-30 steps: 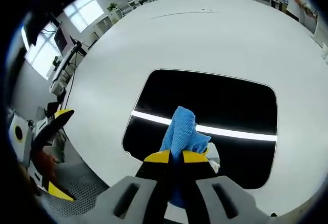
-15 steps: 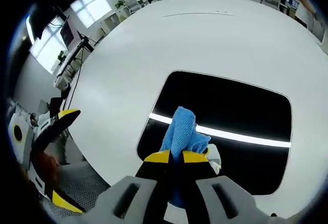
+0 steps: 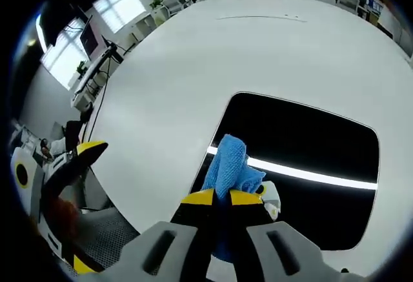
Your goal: Wipe the mirror surface with the cleaning cloth until all visible marks leave the cleaned area.
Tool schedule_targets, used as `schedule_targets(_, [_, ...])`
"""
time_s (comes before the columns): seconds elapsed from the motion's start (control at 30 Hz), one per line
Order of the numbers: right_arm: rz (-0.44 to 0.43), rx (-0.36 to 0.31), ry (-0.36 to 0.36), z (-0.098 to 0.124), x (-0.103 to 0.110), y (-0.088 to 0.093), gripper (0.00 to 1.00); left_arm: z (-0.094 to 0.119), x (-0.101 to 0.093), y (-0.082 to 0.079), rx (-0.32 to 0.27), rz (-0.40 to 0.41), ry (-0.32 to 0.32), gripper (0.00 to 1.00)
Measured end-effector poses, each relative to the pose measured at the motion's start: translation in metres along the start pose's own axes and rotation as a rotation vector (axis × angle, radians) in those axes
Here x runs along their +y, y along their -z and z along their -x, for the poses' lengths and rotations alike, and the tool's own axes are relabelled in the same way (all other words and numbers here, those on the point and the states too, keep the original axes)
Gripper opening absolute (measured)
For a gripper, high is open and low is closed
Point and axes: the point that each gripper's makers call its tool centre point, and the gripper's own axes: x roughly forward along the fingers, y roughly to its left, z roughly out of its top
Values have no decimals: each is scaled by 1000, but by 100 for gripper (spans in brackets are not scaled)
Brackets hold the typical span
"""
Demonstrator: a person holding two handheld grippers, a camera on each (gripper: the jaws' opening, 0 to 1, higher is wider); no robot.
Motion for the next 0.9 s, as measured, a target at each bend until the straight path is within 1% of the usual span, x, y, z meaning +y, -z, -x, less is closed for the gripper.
schedule_targets(0.37, [9, -5, 3, -1, 2, -1, 1, 0, -3, 0, 0, -11, 14, 99])
schedule_targets(0.5, [22, -3, -3, -4, 8, -2, 1, 0, -4, 1, 3, -13, 17, 99])
schedule_targets(0.6, [31, 1, -2, -5, 8, -3, 1, 0, -5, 2, 6, -17, 25, 99])
schedule_targets(0.67, [27, -3, -13, -5, 9, -3, 1, 1, -5, -1, -8, -22, 22, 99])
schedule_targets(0.73, [39, -4, -6, -5, 9, -3, 1, 1, -4, 1, 5, -13, 21, 99])
schedule_targets(0.9, [47, -3, -11, -5, 8, -3, 1, 0, -6, 1, 4, -20, 25, 99])
